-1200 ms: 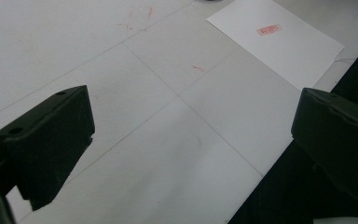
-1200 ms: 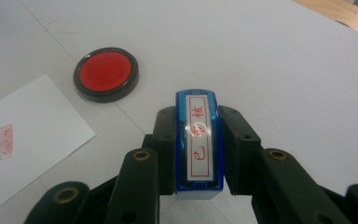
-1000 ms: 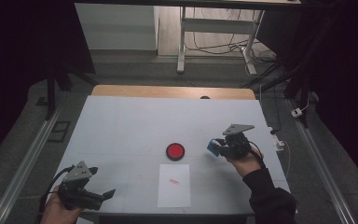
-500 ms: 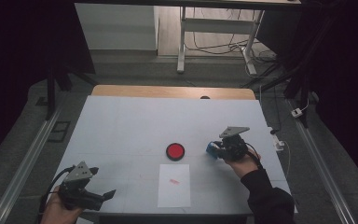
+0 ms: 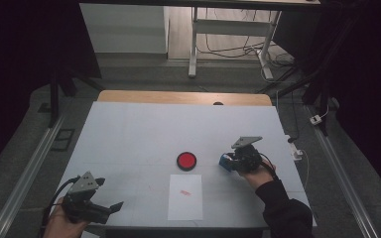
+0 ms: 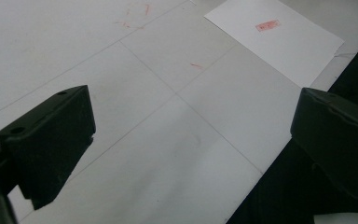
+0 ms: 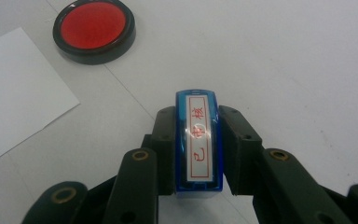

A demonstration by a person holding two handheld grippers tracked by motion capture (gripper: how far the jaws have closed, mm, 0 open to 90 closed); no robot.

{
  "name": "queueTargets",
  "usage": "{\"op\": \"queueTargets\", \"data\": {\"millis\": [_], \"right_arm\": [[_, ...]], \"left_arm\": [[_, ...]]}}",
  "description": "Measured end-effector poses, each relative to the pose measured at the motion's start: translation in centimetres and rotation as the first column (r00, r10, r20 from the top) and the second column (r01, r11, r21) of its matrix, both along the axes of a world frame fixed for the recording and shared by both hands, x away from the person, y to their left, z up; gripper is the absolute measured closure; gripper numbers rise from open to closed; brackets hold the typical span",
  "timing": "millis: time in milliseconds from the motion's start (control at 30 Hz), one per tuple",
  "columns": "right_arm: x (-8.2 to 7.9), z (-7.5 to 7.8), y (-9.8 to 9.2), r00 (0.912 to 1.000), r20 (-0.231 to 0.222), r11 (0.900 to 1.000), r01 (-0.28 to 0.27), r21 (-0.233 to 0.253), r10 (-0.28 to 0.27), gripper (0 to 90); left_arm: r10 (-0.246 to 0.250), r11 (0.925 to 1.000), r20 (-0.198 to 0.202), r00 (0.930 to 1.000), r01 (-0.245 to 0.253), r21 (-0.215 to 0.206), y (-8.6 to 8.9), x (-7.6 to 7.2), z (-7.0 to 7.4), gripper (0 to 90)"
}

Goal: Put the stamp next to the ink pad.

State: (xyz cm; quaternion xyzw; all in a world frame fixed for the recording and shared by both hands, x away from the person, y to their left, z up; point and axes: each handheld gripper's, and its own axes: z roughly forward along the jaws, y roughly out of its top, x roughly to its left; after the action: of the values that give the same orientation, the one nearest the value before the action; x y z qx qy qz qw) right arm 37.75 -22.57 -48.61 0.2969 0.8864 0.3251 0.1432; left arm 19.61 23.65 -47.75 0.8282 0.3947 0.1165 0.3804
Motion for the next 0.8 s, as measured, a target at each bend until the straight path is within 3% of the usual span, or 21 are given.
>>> {"op": "queueTargets", "data": {"millis": [333,633,800], "right_arm": [[-0.07,0.52,-0.19,0.9996,0.013,0.999,0.026,0.028,-0.027,55.2],[0.02,0.49,0.0,0.9984,-0.014,0.997,0.055,0.05,-0.054,28.1],[-0.08,0.68,0.28,0.9973,0.001,0.994,0.073,0.076,-0.074,12.1]], "left_arm": [[-0.001,1.0,0.0,1.0,0.001,0.0,0.0,0.0,0.0,0.3],[-0.005,1.0,0.001,1.0,0.005,0.001,0.0,-0.01,0.01,0.3],[-0.006,1.0,0.001,1.0,0.006,0.001,0.01,-0.03,0.01,0.3]]}}
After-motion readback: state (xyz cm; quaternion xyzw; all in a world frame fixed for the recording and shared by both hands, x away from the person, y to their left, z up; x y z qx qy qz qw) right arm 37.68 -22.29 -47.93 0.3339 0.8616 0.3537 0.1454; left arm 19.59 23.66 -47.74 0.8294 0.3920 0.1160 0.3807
